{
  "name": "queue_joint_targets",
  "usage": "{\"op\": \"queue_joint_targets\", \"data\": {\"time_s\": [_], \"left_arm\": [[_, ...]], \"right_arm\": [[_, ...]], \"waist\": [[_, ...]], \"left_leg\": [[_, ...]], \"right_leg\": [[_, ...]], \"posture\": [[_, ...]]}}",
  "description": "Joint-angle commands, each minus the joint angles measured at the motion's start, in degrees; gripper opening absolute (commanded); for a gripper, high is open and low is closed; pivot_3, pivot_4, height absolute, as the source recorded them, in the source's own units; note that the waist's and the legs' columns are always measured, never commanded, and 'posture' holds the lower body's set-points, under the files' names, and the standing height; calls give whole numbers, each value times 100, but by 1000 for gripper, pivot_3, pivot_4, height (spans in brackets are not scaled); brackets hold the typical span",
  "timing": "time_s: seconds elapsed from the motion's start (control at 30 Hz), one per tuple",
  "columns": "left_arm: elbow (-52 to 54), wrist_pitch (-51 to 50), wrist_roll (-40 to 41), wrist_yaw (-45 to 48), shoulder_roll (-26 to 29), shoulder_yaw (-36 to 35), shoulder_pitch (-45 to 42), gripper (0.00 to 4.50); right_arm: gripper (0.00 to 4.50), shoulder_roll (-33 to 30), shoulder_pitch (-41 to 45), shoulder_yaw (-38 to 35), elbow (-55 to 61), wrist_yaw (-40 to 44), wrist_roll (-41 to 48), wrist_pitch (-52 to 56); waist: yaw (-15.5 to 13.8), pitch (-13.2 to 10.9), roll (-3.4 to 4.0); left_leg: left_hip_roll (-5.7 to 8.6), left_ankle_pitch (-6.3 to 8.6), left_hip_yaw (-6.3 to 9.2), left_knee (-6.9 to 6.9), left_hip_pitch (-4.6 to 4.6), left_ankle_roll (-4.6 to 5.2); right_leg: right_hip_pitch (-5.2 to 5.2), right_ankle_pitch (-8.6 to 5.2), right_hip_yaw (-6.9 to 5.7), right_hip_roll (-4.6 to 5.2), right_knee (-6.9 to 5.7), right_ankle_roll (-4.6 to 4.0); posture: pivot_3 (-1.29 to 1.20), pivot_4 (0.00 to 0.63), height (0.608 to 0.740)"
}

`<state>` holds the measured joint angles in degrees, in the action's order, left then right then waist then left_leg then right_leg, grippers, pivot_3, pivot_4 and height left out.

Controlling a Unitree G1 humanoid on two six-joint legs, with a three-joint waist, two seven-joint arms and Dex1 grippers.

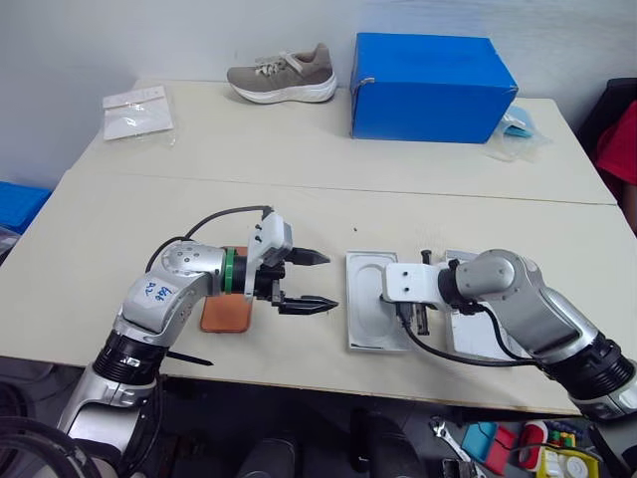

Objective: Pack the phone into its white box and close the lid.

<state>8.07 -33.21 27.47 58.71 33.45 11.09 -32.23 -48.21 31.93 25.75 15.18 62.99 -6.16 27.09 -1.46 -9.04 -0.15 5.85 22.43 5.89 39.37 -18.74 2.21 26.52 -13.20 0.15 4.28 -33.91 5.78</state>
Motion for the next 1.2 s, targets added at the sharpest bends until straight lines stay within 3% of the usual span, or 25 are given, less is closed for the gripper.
{"op": "queue_joint_targets", "data": {"time_s": [0.03,0.37,0.53,0.63,0.77,0.93,1.2], "left_arm": [[39,100,-28,41,-45,-94,-64,4500],[118,-614,274,-22,394,-653,263,4500],[-278,-2216,1275,76,1199,-1927,693,4500],[-887,-2697,1426,432,1915,-2288,891,4500],[-1722,-2606,1076,850,2669,-2193,1042,4500],[-2371,-2577,501,986,3082,-1555,905,4500],[-2497,-3529,228,541,2560,-785,415,4500]], "right_arm": [[7,122,-115,-215,188,20,187,417],[7,961,-288,-1691,924,-494,1612,1362],[7,1116,-153,-1465,828,-483,1848,1243],[7,1449,120,-1080,561,-546,1773,1079],[7,1724,386,-570,93,-536,1492,612],[7,2148,839,89,-797,-550,976,-96],[7,2988,1374,830,-2168,-567,269,-907]], "waist": [[0,0,0],[16,-1,1],[50,-2,3],[136,-4,6],[152,-7,10],[159,-9,14],[153,-4,25]], "left_leg": [[0,0,1,0,0,0],[-3,0,2,1,-5,0],[-3,0,2,0,-6,0],[-8,0,1,-2,-2,-1],[-6,1,2,-9,3,-2],[1,1,-3,-14,2,-1],[8,-1,2,-13,4,1]], "right_leg": [[0,0,0,0,0,0],[7,0,2,-5,-5,0],[9,0,3,-5,-4,0],[11,0,3,-12,-12,-1],[9,-2,1,-9,-10,-4],[11,-2,-27,-8,-8,-4],[15,-3,-75,6,-24,-6]], "posture": [[0,150,740],[0,150,740],[0,150,740],[0,150,740],[0,150,740],[0,150,740],[0,150,740]]}}
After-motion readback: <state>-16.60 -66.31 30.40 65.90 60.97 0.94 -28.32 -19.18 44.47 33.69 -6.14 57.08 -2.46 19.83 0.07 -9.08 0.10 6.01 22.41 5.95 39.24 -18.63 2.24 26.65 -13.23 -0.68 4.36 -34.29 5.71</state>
